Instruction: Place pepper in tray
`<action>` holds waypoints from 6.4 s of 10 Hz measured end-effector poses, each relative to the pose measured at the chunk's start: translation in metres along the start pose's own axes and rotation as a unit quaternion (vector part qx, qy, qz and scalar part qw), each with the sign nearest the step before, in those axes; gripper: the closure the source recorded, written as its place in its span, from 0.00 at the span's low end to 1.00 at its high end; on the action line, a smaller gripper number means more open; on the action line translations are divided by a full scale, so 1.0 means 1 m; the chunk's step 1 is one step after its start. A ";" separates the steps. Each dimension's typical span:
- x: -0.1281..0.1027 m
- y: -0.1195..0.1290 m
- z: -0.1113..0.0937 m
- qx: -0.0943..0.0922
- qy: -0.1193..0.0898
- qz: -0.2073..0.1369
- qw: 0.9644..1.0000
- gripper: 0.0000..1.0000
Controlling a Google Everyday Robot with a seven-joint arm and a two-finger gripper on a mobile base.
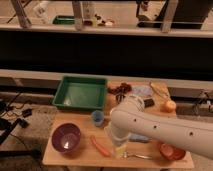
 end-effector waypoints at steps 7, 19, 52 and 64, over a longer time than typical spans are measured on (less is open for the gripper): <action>-0.029 -0.003 0.035 -0.008 0.002 0.013 1.000 0.20; -0.032 -0.001 0.038 -0.026 -0.001 0.012 1.000 0.20; -0.034 -0.025 0.139 -0.037 0.015 0.025 0.999 0.27; -0.042 -0.037 0.110 -0.023 0.000 0.020 1.000 0.82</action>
